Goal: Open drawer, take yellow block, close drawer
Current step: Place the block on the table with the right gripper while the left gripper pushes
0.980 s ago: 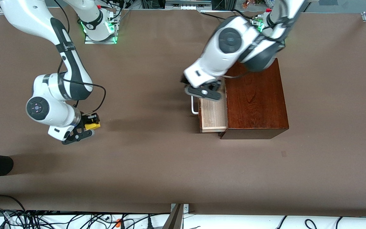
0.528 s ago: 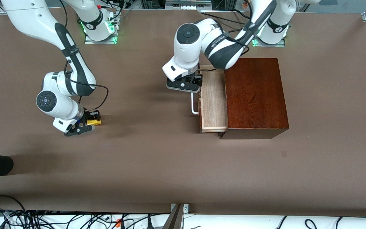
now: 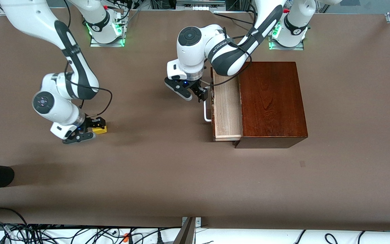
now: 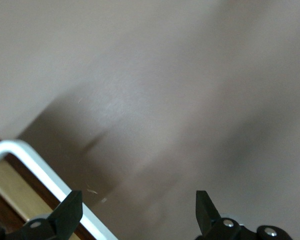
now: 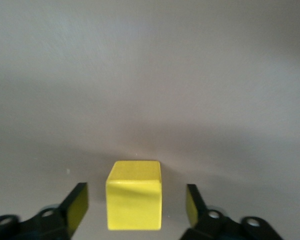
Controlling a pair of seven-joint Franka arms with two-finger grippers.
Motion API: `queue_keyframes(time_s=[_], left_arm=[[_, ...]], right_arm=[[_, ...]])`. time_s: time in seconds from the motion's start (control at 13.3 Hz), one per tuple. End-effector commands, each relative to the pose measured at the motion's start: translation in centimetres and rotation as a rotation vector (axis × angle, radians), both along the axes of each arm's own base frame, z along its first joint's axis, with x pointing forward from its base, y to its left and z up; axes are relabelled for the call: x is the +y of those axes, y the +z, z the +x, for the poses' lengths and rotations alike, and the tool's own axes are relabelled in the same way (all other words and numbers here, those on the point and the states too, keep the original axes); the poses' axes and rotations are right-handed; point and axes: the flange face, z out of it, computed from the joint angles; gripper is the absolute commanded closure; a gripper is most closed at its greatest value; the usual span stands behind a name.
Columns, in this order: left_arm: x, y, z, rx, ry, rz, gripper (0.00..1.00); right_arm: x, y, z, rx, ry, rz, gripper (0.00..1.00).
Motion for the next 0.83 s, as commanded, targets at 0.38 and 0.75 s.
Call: queue_keyframes(time_s=[0.38, 0.75], left_arm=[[2.8, -3.1, 4.9, -0.023, -0.704, 0.034, 0.00], [7.2, -3.9, 7.3, 0.057, -0.795, 0.090, 0.00]], right_arm=[[-0.6, 24.0, -0.9, 0.005, -0.059, 0.039, 0.00], [0.6, 34.3, -2.8, 0.035, -0.128, 0.044, 0.00]])
